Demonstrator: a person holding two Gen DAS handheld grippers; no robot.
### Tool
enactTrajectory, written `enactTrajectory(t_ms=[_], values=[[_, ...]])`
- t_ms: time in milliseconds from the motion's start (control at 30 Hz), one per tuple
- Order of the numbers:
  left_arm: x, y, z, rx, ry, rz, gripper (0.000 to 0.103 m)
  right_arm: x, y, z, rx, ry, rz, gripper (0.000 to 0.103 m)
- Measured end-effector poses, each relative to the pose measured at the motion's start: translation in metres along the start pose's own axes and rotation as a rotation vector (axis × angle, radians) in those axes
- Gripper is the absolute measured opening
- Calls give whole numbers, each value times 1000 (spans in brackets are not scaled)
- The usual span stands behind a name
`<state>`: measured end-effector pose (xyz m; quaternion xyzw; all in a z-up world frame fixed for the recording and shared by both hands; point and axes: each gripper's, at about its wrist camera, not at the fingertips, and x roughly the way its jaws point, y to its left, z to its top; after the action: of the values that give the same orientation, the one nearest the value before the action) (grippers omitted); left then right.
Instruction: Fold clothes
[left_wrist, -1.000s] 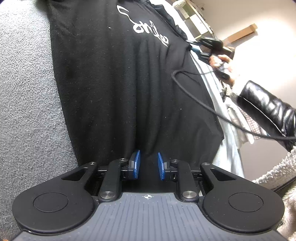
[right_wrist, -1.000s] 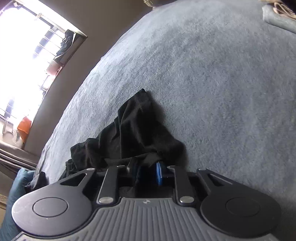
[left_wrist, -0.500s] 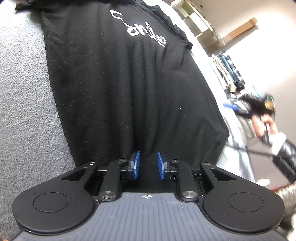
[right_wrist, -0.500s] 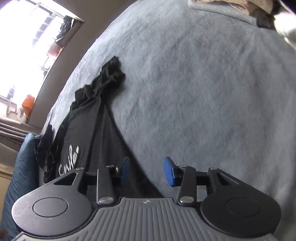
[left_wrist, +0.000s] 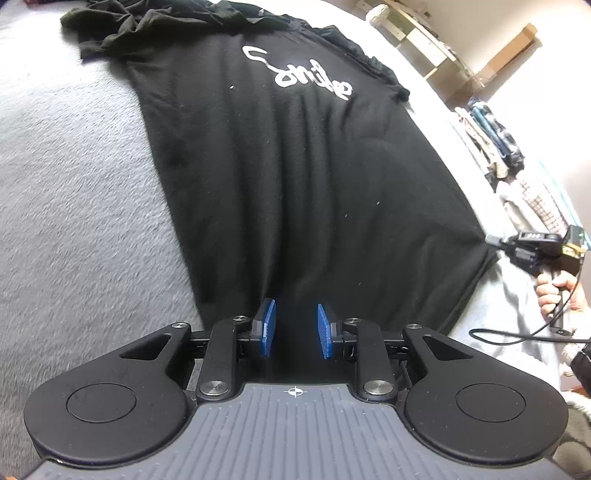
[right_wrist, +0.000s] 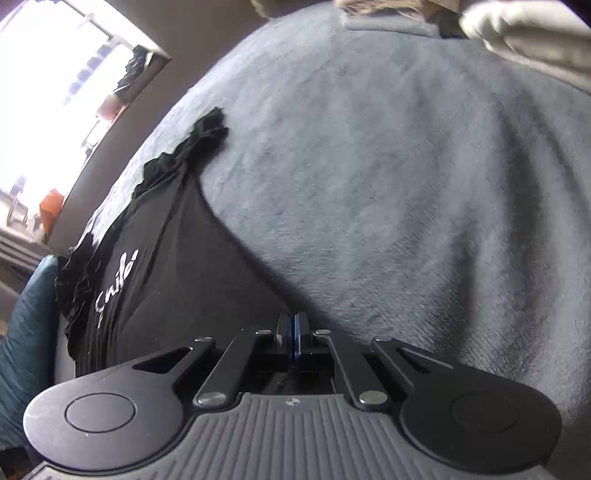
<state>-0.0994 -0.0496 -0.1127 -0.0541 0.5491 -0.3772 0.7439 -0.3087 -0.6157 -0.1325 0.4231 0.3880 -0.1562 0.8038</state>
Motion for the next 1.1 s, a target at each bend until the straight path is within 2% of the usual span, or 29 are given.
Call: enactTrajectory(t_ms=[67, 167, 233, 333, 400, 467, 567, 633, 733, 933, 1000, 1100], values=[[-1, -1, -1, 2, 4, 12, 24, 7, -20, -4, 98, 3, 13, 1], [-9, -1, -6, 22, 9, 21, 26, -1, -40, -9, 253, -23, 109, 5], [-13, 1, -12, 14, 22, 23, 26, -7, -44, -15, 265, -29, 111, 13], [-17, 5, -23, -3, 36, 18, 26, -18, -43, -22, 252, -45, 89, 15], [-18, 7, -29, -14, 41, 12, 27, -27, -33, -25, 190, -79, 72, 15], [-20, 9, -36, -24, 46, 6, 27, -30, -19, -29, 133, -69, 56, 16], [-22, 9, -43, -42, 45, -3, 27, -27, -11, -35, 168, -37, 42, 30], [-27, 3, -46, -4, 21, -4, 27, -26, -10, -41, 227, -26, 33, 35], [-32, -7, -49, 86, 3, -18, 27, -24, -9, -52, 321, -13, 73, 38], [-27, -26, -61, 236, 40, -6, 27, -10, -12, -62, 447, -58, 85, 38], [-27, -34, -67, 295, 41, 5, 27, -8, -14, -64, 467, -74, 100, 36], [-26, -44, -73, 355, 29, 25, 27, -6, -10, -67, 440, -89, 97, 23]])
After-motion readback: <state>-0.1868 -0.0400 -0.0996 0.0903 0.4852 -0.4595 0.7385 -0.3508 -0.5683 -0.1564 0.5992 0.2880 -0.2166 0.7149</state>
